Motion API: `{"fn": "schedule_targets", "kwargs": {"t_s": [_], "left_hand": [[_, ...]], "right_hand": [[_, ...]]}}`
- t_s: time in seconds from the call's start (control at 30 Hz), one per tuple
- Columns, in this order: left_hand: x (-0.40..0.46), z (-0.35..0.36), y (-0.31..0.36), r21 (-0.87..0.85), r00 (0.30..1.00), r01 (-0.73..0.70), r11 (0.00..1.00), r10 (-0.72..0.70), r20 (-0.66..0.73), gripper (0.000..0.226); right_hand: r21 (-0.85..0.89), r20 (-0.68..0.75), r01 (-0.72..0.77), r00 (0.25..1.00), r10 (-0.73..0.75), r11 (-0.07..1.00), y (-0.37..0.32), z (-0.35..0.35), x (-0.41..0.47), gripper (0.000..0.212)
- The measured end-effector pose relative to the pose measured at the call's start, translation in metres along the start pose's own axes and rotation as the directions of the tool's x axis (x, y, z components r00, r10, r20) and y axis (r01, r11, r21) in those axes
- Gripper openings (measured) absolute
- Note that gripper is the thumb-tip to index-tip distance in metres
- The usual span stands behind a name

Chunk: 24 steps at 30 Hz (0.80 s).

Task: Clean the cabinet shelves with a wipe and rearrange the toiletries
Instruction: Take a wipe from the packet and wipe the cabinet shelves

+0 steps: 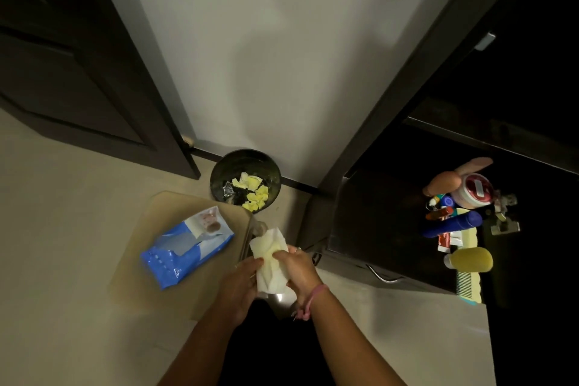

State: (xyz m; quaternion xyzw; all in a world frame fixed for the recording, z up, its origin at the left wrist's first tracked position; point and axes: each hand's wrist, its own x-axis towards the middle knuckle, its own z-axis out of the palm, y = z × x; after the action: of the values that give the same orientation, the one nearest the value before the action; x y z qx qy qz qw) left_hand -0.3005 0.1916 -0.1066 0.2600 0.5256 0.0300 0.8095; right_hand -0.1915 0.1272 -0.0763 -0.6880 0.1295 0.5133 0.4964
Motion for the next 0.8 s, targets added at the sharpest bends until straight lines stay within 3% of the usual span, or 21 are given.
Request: {"fn": "schedule_targets", "kwargs": {"t_s": [0.07, 0.13, 0.27, 0.43, 0.67, 0.8], "left_hand": [[0.008, 0.001, 0.007, 0.023, 1.000, 0.011, 1.000, -0.011, -0.004, 0.011], [0.014, 0.003, 0.013, 0.054, 1.000, 0.031, 0.998, -0.030, -0.007, 0.008], [0.030, 0.009, 0.031, 0.142, 0.990, 0.014, 0.990, 0.006, -0.144, 0.014], [0.050, 0.015, 0.063, 0.054, 0.980, -0.052, 0.997, 0.062, -0.187, 0.015], [0.078, 0.034, 0.129, 0.090, 0.965, -0.187, 0.978, 0.200, -0.169, 0.035], [0.089, 0.040, 0.162, 0.156, 0.924, -0.281, 0.947, 0.311, -0.225, 0.051]], "right_hand": [[-0.109, 0.002, -0.020, 1.000, 0.021, 0.994, -0.003, 0.001, 0.002, 0.018], [-0.115, 0.000, -0.064, 0.998, 0.064, 0.991, -0.006, -0.001, 0.004, 0.018], [-0.109, -0.051, -0.081, 0.996, 0.076, 0.991, -0.022, 0.001, 0.015, 0.023], [-0.148, -0.052, -0.062, 0.997, 0.055, 0.987, -0.058, 0.019, 0.037, 0.014], [-0.216, -0.053, 0.081, 0.994, -0.094, 0.973, -0.119, 0.045, 0.080, 0.012], [-0.292, -0.104, 0.196, 0.966, -0.235, 0.936, -0.143, 0.052, 0.101, 0.035]]}}
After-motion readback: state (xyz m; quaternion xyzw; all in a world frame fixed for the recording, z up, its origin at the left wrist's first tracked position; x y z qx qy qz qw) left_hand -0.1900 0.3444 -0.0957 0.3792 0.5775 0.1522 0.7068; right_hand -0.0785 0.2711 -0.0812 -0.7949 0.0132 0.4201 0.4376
